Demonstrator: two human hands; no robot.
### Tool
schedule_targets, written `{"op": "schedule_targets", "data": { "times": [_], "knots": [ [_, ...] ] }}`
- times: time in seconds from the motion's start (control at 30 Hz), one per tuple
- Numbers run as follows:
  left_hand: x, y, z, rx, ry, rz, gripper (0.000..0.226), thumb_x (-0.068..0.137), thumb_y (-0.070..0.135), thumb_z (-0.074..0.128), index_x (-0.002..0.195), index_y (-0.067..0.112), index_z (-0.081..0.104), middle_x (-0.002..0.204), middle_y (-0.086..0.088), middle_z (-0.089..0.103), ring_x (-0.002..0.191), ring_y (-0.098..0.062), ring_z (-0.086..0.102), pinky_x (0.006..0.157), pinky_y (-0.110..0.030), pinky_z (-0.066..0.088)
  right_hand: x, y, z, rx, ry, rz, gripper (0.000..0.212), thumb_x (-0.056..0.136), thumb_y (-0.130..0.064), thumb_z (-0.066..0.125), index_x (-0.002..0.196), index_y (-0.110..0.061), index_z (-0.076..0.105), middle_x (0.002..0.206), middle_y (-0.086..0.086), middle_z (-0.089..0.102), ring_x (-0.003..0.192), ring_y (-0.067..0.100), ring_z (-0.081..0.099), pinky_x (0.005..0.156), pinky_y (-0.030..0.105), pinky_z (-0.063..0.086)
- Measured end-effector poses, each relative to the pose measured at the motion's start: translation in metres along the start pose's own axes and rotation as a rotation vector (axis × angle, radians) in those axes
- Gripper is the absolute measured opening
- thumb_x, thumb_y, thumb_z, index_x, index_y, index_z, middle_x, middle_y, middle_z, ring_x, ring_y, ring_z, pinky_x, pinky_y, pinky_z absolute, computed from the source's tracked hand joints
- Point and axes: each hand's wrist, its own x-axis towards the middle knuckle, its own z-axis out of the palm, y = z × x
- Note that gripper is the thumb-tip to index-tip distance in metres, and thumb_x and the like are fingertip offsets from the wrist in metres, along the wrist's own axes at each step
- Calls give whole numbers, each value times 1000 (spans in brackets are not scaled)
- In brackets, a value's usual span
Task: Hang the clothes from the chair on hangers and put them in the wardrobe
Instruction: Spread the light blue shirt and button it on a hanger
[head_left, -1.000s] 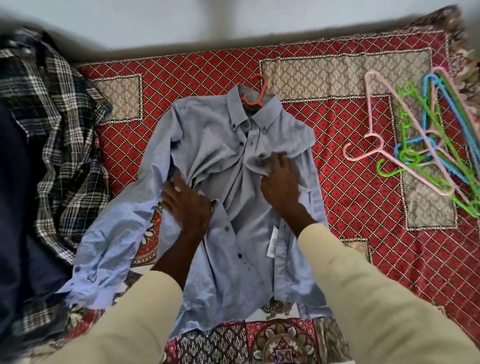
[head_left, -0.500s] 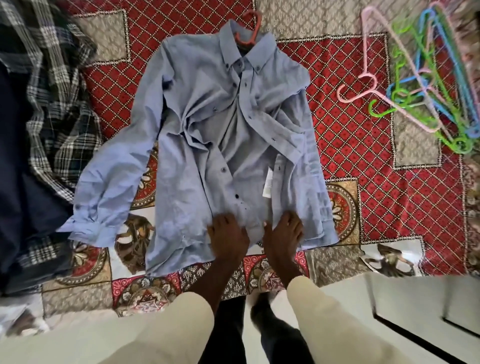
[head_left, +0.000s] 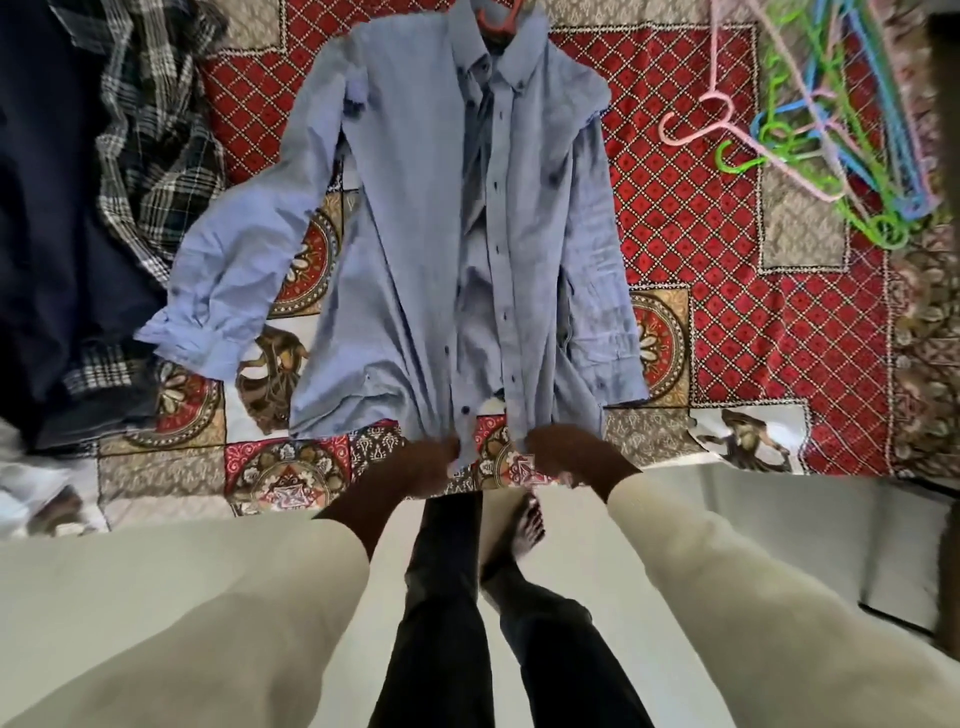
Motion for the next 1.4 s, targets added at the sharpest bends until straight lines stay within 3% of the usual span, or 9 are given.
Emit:
{"op": "schedule_targets", "data": {
  "times": [0.13, 0.3, 0.43, 0.5, 0.6, 0.87, 1.07, 1.23, 1.4],
  "knots": [
    [-14, 9, -23, 38, -446, -138, 19, 86, -4, 49, 78, -7, 66, 77, -18, 63, 74, -30, 63, 65, -31, 45, -1, -13, -25, 212, -67, 47, 18, 90, -22, 65, 85, -5, 67, 83, 8, 70, 66, 19, 66, 63, 29, 56],
    [-13, 33, -84, 91, -600, -221, 21, 89, 14, 59, 70, 6, 65, 58, -2, 54, 45, -13, 47, 46, -16, 40, 20, -26, -47, 354, 623, 125, 25, 90, -18, 53, 113, -11, 60, 117, 14, 62, 111, 33, 59, 88, 37, 48],
    [16, 27, -122, -458, 112, -105, 14, 88, 12, 62, 89, 2, 71, 67, -6, 63, 54, -15, 58, 56, -22, 47, 44, -20, -59, 172, 287, 69, 29, 88, -15, 53, 113, -6, 63, 120, 13, 61, 119, 32, 55, 92, 35, 47],
    [33, 22, -152, -525, 576, -59, 12, 88, 10, 60, 90, 6, 72, 88, -11, 70, 80, -23, 65, 71, -24, 44, 53, -17, -86, 259, 402, 80, 20, 85, -15, 52, 99, -7, 63, 113, 15, 63, 109, 33, 61, 86, 34, 47],
    [62, 13, -212, -468, 873, 44, 17, 89, 5, 53, 95, 5, 70, 100, -16, 70, 97, -31, 64, 78, -28, 43, 65, -19, -150, 428, 793, 90, 12, 87, -8, 49, 92, -3, 59, 97, 14, 59, 92, 30, 59, 80, 34, 45],
    [142, 2, -379, 129, 946, 267, 46, 79, -1, 49, 120, 10, 68, 128, -18, 59, 121, -40, 49, 100, -45, 40, 116, 1, -311, 547, 1142, 49, 52, 88, 2, 42, 139, -9, 47, 123, 21, 57, 111, 39, 57, 92, 46, 48],
    [185, 17, -458, 586, 708, 283, 72, 92, 16, 54, 155, 24, 21, 163, 0, 17, 150, -37, 1, 120, -49, 2, 134, 36, -395, 280, 1163, 99, 72, 92, -1, 45, 155, -28, 23, 128, 27, 48, 96, 39, 59, 73, 42, 47],
    [207, 20, -497, 651, 569, 306, 34, 89, 17, 58, 122, 14, 64, 127, -14, 60, 125, -33, 47, 112, -45, 29, 147, 44, -419, 208, 1016, 38, 29, 94, -10, 49, 118, -5, 63, 108, 24, 67, 98, 40, 64, 75, 39, 46],
    [207, 29, -513, 629, 704, 83, 34, 93, 25, 50, 119, 8, 65, 124, -15, 61, 122, -38, 49, 104, -51, 34, 151, 37, -416, 768, 1261, 189, 27, 85, -10, 53, 112, -6, 55, 91, 11, 65, 83, 28, 62, 70, 33, 43]
  ]
}}
